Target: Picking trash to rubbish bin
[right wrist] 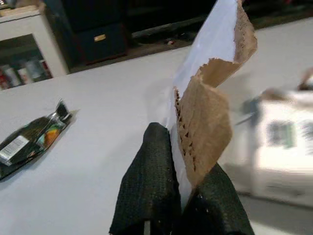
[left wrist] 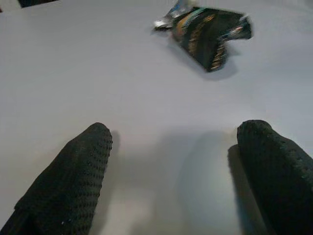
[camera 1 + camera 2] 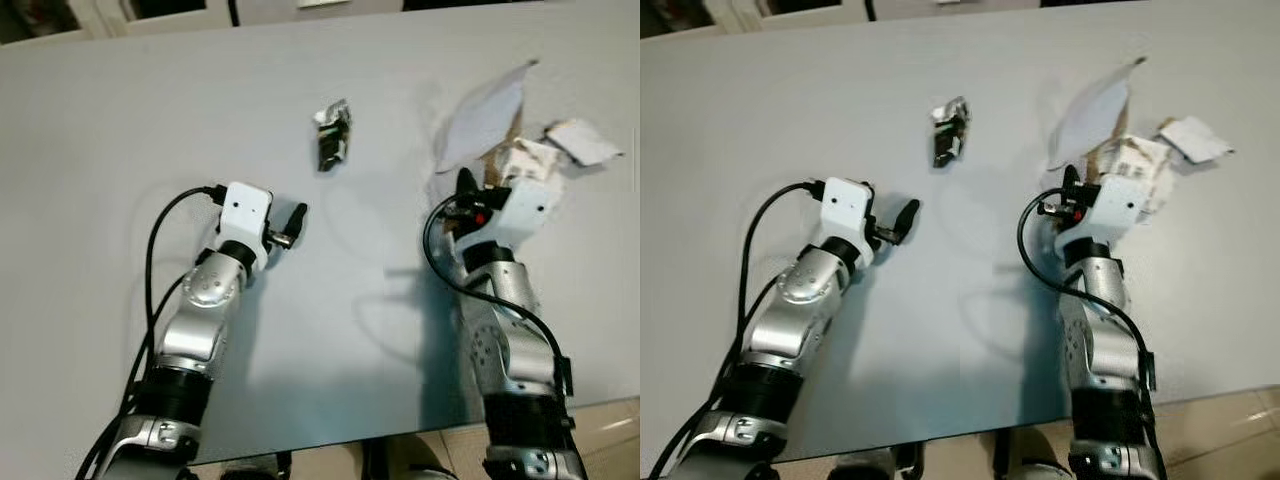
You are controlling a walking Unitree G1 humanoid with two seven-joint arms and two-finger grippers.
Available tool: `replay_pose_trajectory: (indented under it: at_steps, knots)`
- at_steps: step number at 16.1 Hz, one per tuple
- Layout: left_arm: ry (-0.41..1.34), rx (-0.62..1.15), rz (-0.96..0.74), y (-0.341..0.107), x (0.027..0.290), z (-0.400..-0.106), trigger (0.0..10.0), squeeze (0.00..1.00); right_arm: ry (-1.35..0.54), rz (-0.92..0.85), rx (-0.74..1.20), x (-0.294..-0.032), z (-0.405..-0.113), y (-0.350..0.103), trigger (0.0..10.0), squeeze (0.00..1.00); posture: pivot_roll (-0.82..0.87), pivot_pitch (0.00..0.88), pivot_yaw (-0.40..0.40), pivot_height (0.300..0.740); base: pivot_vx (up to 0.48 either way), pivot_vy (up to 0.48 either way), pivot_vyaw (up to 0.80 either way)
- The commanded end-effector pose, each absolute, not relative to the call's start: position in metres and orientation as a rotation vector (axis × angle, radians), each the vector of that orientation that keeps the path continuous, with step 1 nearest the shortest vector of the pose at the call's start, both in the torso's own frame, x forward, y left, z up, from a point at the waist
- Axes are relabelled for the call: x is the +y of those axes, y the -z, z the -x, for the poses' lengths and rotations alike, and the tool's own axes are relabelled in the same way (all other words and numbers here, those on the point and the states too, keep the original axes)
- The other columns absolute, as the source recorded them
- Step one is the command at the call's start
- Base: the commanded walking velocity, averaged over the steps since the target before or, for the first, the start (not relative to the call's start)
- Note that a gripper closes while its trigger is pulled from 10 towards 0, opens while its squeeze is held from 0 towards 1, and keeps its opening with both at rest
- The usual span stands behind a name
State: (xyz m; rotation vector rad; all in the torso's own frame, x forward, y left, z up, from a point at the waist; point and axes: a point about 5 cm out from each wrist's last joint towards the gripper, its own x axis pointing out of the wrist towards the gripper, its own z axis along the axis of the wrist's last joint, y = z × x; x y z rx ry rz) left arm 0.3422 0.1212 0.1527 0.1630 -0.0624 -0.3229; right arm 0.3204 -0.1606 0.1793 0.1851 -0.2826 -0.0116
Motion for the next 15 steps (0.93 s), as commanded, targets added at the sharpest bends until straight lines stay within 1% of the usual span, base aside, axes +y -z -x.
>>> replay_pose_trajectory:
  at_steps: [1,7,8,9,10,12,14,15]
  knots:
    - [0.329,-0.031,-0.141,-0.141,0.114,-0.341,10.0,0.00,0.034,-0.144,-0.307,-0.162,-0.308,-0.187,0.0,0.00,0.19,0.168,-0.023,0.740,0.000,0.000,0.00]
    - [0.351,-0.056,-0.111,-0.140,0.093,-0.346,10.0,0.00,0.082,-0.008,-0.344,-0.174,-0.286,-0.200,0.0,0.00,0.14,0.117,-0.041,0.740,0.000,0.000,0.00]
    - [0.364,-0.061,-0.109,-0.139,0.089,-0.346,10.0,0.00,0.096,0.014,-0.343,-0.175,-0.281,-0.202,2.7,0.00,0.13,0.112,-0.040,0.740,0.000,0.000,0.00]
    - [0.375,-0.063,-0.109,-0.139,0.086,-0.346,10.0,0.00,0.111,0.036,-0.340,-0.177,-0.276,-0.203,4.2,0.00,0.12,0.110,-0.038,0.740,0.000,0.000,0.00]
    - [0.387,-0.061,-0.108,-0.138,0.084,-0.348,10.0,0.00,0.144,0.061,-0.324,-0.179,-0.271,-0.202,10.0,0.00,0.10,0.104,-0.031,0.740,0.000,0.000,0.00]
    - [0.401,-0.064,-0.110,-0.138,0.081,-0.349,10.0,0.00,0.169,0.073,-0.314,-0.180,-0.266,-0.201,10.0,0.00,0.09,0.100,-0.026,0.740,0.000,0.000,0.00]
    - [0.422,-0.078,-0.109,-0.141,0.074,-0.352,10.0,0.00,0.201,0.075,-0.294,-0.183,-0.258,-0.198,10.0,0.00,0.08,0.093,-0.011,0.740,0.000,0.000,-0.63]
    - [0.430,-0.081,-0.110,-0.142,0.072,-0.352,10.0,0.00,0.207,0.072,-0.291,-0.184,-0.256,-0.197,10.0,0.00,0.08,0.091,-0.009,0.740,0.000,0.000,0.00]
